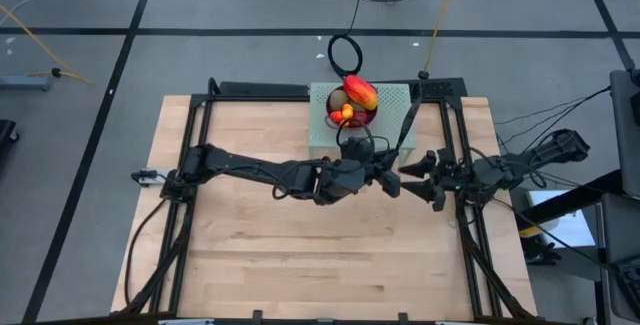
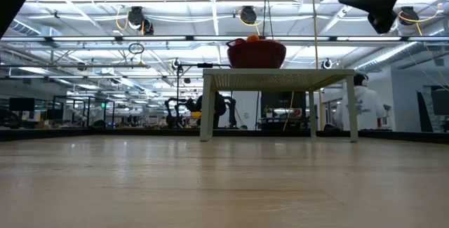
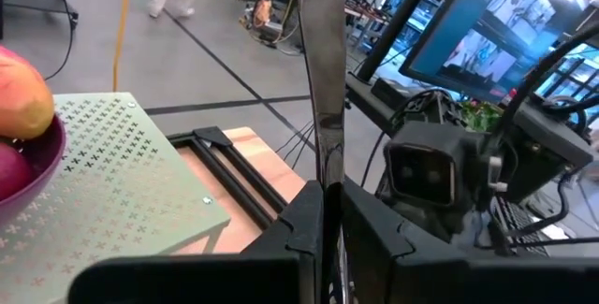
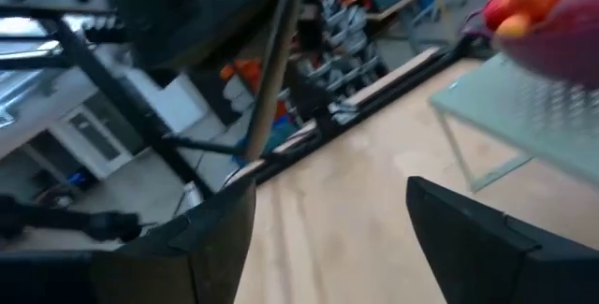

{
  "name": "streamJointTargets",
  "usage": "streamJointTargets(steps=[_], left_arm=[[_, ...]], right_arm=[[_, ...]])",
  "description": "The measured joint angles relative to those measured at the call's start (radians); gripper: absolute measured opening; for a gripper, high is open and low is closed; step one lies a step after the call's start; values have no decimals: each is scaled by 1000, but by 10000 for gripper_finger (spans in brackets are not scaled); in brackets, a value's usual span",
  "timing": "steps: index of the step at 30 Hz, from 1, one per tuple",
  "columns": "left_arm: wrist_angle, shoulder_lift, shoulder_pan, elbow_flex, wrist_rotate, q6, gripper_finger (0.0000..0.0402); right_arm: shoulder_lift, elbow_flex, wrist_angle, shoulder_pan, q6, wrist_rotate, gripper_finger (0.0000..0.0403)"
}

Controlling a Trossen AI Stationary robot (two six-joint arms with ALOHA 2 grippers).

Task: Pick & Place Fruit
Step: Put the knife on the shelf

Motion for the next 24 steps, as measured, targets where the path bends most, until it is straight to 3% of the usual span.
streamJointTargets(steps=[11, 24], left_arm=[[0, 0, -6, 0, -7, 6, 30], [-39, 0, -4, -1, -12, 0, 30]], right_arm=[[141, 0, 202, -49, -77, -2, 273], [153, 0, 294, -57, -91, -24, 268]])
